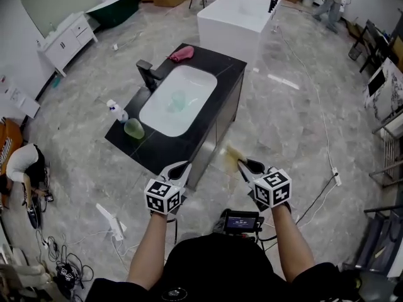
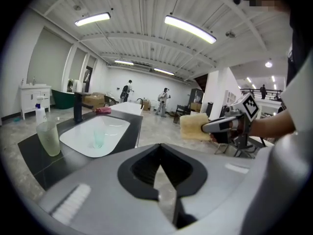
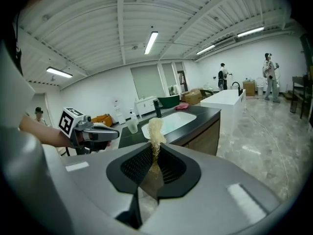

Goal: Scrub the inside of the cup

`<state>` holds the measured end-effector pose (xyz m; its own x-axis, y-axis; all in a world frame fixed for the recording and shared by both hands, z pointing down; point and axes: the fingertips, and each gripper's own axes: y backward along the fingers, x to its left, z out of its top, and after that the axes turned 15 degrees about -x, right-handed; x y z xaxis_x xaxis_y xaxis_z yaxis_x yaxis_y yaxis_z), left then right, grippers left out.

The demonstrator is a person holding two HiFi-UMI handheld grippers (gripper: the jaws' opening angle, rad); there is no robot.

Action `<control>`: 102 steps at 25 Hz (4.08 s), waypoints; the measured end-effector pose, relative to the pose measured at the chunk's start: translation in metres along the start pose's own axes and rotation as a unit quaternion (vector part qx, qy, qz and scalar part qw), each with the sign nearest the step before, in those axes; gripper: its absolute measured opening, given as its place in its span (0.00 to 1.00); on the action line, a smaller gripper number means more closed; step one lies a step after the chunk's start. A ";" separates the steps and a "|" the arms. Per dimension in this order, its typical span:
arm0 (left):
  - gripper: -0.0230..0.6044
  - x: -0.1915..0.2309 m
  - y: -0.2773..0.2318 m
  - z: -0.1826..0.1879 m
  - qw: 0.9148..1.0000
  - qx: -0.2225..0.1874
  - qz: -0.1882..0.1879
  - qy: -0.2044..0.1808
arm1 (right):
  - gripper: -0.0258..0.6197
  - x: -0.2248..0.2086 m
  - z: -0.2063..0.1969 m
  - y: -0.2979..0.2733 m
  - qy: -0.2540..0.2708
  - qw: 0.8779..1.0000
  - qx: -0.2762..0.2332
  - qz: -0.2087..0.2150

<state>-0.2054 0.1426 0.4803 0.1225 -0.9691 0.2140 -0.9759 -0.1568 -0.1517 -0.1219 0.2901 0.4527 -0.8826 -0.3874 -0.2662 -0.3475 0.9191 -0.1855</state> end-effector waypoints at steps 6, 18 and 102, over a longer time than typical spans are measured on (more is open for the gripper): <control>0.04 0.012 -0.036 0.004 1.000 0.007 0.025 0.001 | 0.10 -0.046 0.011 -0.023 -0.013 1.000 0.003 0.013; 0.04 0.074 -0.123 0.030 0.998 -0.034 0.031 0.033 | 0.10 -0.115 0.020 -0.094 -0.014 0.999 0.023 0.017; 0.20 0.313 -0.222 0.031 0.920 0.015 0.373 0.117 | 0.10 -0.126 0.095 -0.503 0.099 0.851 0.222 0.465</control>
<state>0.0554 -0.1318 0.5512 -0.6257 -0.7416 0.2417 -0.7666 0.5274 -0.3664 0.1942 -0.1299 0.4899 -0.7615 0.5539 -0.3367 0.6465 0.6863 -0.3331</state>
